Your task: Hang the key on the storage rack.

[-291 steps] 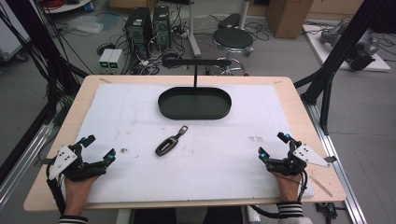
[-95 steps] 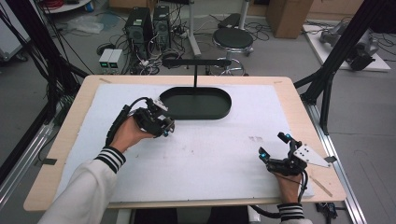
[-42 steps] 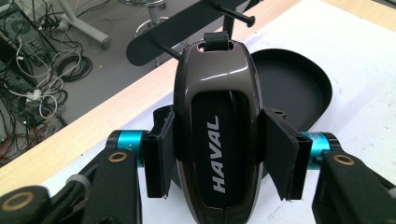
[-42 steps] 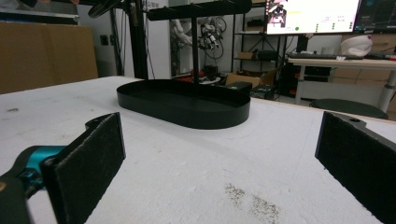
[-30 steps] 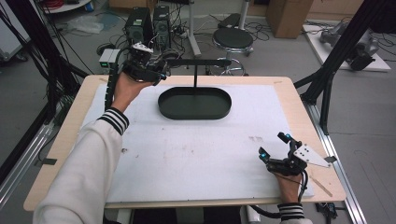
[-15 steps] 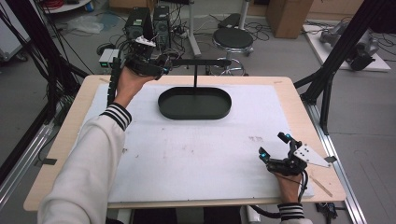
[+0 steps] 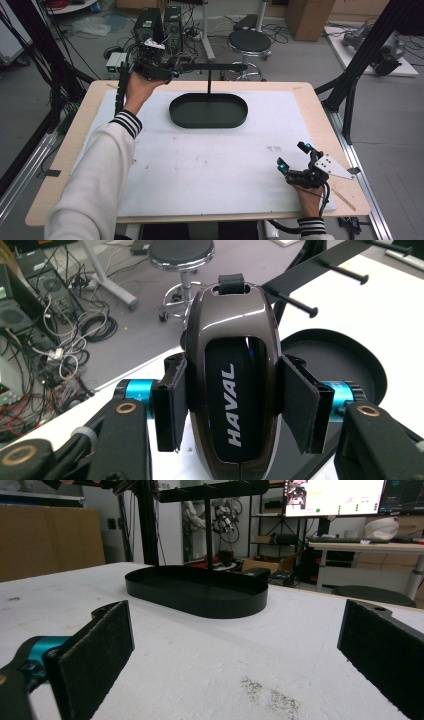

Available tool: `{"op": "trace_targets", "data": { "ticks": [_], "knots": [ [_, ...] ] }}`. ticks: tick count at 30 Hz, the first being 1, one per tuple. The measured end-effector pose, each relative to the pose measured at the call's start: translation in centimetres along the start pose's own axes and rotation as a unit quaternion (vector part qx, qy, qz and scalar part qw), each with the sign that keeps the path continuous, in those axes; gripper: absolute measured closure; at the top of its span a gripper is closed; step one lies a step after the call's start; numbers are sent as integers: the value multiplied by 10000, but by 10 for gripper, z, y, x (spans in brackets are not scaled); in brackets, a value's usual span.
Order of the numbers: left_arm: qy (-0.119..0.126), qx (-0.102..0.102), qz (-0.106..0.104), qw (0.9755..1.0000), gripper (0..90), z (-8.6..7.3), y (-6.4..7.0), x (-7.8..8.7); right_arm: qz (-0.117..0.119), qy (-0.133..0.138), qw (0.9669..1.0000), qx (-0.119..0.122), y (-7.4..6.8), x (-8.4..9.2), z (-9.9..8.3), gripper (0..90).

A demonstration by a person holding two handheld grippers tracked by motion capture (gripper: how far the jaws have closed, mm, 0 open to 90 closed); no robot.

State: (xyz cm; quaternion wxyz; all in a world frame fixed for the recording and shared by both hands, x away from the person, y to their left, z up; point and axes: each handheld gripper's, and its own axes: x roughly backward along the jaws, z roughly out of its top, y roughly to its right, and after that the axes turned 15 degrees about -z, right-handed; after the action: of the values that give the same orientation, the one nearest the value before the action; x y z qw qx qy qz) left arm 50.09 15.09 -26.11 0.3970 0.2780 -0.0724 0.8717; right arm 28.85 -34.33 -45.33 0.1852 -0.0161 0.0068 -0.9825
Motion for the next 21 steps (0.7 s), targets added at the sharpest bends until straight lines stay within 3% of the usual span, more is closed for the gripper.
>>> {"op": "trace_targets", "data": {
  "ticks": [4,7,21],
  "knots": [
    [-113,44,48,9999,484,-3,-2,2,4,-7,10000,0,0,0,0,4],
    [-59,68,87,9999,485,-8,-3,4,4,24,10000,19,1,0,0,5],
    [-327,220,140,9991,484,-39,-9,2,-1,-2,10000,18,0,0,0,4]
  ]
}}
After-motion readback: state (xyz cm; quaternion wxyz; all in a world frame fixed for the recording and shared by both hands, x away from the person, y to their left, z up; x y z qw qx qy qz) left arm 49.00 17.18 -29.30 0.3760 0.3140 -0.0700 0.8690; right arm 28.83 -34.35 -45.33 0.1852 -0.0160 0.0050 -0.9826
